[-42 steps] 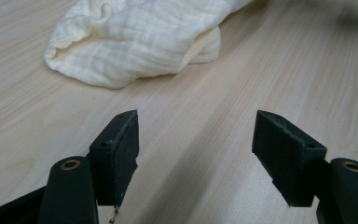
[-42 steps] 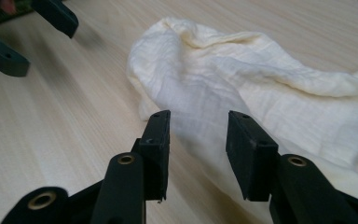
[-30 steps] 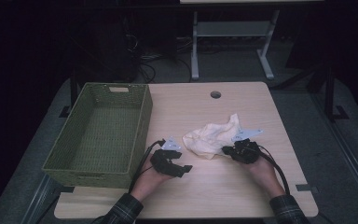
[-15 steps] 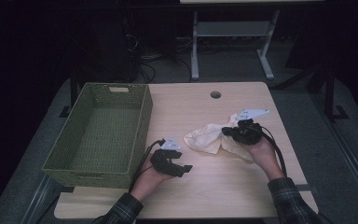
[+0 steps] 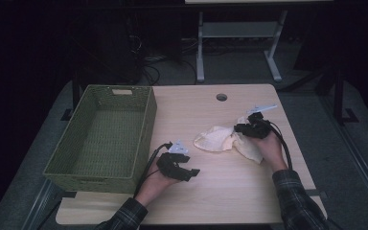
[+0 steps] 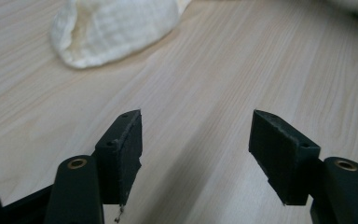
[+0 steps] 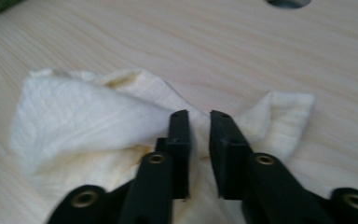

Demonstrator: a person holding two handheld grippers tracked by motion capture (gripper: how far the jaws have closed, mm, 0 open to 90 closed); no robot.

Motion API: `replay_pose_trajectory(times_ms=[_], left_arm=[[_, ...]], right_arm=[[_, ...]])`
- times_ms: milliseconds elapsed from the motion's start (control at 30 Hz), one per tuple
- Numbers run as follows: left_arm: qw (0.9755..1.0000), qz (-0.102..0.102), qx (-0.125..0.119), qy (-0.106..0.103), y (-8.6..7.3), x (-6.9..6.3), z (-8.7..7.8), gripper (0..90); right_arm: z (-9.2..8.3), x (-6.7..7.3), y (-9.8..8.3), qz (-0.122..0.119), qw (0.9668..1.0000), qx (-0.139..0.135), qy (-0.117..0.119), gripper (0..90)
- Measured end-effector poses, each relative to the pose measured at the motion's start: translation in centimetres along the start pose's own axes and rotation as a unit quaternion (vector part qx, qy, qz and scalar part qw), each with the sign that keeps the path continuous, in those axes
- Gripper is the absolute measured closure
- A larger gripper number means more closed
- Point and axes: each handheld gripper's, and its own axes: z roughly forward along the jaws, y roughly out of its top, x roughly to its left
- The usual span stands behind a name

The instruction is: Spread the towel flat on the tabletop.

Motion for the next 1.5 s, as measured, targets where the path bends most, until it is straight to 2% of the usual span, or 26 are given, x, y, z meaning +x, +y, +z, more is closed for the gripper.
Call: replay_pose_trajectory(times_ms=[67, 133, 167, 267, 300, 333, 400, 467, 533, 567, 600, 667, 733, 767, 833, 933, 1033, 1067, 1100, 1167, 1200, 1267, 1300, 1333, 1400, 1500], left_arm=[[1.0, 0.003, -0.002, -0.002, 0.5, -0.1, 0.3, 35.8], [0.9999, 0.011, -0.002, -0.005, 1.1, -0.2, 0.6, 37.5], [0.9999, 0.011, -0.002, -0.005, 1.1, -0.2, 0.6, 38.5], [0.9997, 0.019, -0.011, -0.008, 2.6, -0.4, 1.5, 41.4], [0.9997, 0.019, -0.011, -0.008, 2.6, -0.4, 1.5, 42.9], [0.9996, 0.023, -0.013, -0.01, 3.3, -0.4, 2.0, 44.9], [0.9994, 0.028, -0.016, -0.011, 4.1, -0.4, 2.7, 47.9], [0.9993, 0.031, -0.017, -0.01, 4.6, -0.3, 3.1, 48.7], [0.999, 0.039, -0.018, -0.009, 5.7, -0.2, 4.1, 49.3], [0.999, 0.039, -0.018, -0.009, 5.7, -0.2, 4.1, 49.3], [0.9989, 0.041, -0.018, -0.011, 6.4, -0.1, 5.0, 49.6], [0.9989, 0.042, -0.018, -0.009, 6.9, -0.1, 5.7, 49.5], [0.9989, 0.039, -0.02, -0.012, 7.0, 0.0, 6.0, 49.4], [0.9989, 0.041, -0.017, -0.011, 7.0, 0.0, 6.0, 49.3], [0.999, 0.042, -0.012, -0.01, 6.9, 0.1, 6.1, 49.3], [0.999, 0.042, -0.01, -0.009, 6.7, 0.4, 6.0, 49.2], [0.9991, 0.039, -0.013, -0.008, 6.6, 0.3, 5.9, 49.1], [0.999, 0.042, -0.012, -0.006, 6.6, 0.4, 5.8, 49.1], [0.9989, 0.044, -0.013, -0.005, 6.6, 0.3, 5.6, 49.0], [0.9988, 0.048, -0.011, -0.005, 6.6, 0.3, 5.5, 48.2], [0.9986, 0.051, -0.014, -0.005, 6.6, 0.0, 5.2, 48.1], [0.9984, 0.053, -0.018, -0.01, 6.7, -0.4, 4.9, 47.4], [0.9984, 0.053, -0.018, -0.01, 6.7, -0.4, 4.9, 47.1], [0.998, 0.058, -0.021, -0.013, 6.8, -0.8, 4.4, 47.0], [0.9979, 0.058, -0.027, -0.014, 6.8, -1.1, 3.9, 46.8], [0.9976, 0.062, -0.028, -0.014, 6.5, -1.3, 3.0, 46.7]], right_arm=[[-1.3, 0.0, 0.0, -0.001, 0.9998, -0.019, 0.001, 72.7], [-2.5, 0.0, -0.2, -0.004, 0.9996, -0.027, 0.003, 71.0], [-3.1, 0.1, -0.3, -0.003, 0.9995, -0.03, 0.006, 71.0], [-4.4, 0.3, -1.0, -0.011, 0.9993, -0.034, 0.015, 71.7], [-4.4, 0.3, -1.0, -0.011, 0.9993, -0.034, 0.015, 71.7], [-5.1, 0.9, -1.6, -0.014, 0.999, -0.036, 0.024, 73.4], [-5.2, 1.3, -2.0, -0.02, 0.9987, -0.031, 0.034, 73.6], [-5.0, 1.6, -2.2, -0.022, 0.9987, -0.029, 0.035, 73.6], [-4.3, 2.3, -2.4, -0.03, 0.9985, -0.02, 0.042, 72.7], [-3.9, 2.5, -2.5, -0.034, 0.9984, -0.016, 0.043, 72.6], [-3.6, 2.7, -2.5, -0.035, 0.9984, -0.012, 0.042, 72.2], [-2.9, 2.9, -2.4, -0.041, 0.9982, -0.007, 0.042, 71.7], [-2.6, 3.0, -2.4, -0.039, 0.9984, -0.004, 0.041, 71.7], [-2.0, 3.3, -2.4, -0.045, 0.9984, 0.006, 0.033, 74.6], [-1.8, 3.5, -2.4, -0.054, 0.9983, 0.009, 0.022, 84.1], [-2.2, 3.5, -2.6, -0.052, 0.9985, 0.005, 0.017, 88.0], [-2.9, 3.4, -2.8, -0.049, 0.9985, -0.006, 0.023, 88.6], [-3.4, 3.4, -3.0, -0.05, 0.9983, -0.013, 0.027, 88.7], [-4.6, 3.4, -3.2, -0.04, 0.9976, -0.03, 0.048, 88.8], [-5.0, 3.5, -3.2, -0.039, 0.9971, -0.035, 0.054, 88.7], [-6.2, 3.6, -3.3, -0.043, 0.9955, -0.046, 0.071, 88.8], [-7.2, 3.8, -3.4, -0.05, 0.9936, -0.057, 0.084, 88.8], [-7.2, 3.8, -3.4, -0.05, 0.9936, -0.057, 0.084, 88.8], [-8.0, 4.3, -3.5, -0.053, 0.9919, -0.06, 0.099, 88.7], [-8.7, 4.8, -3.8, -0.064, 0.9904, -0.058, 0.108, 88.7], [-9.8, 5.6, -4.2, -0.072, 0.9863, -0.063, 0.134, 88.7]])
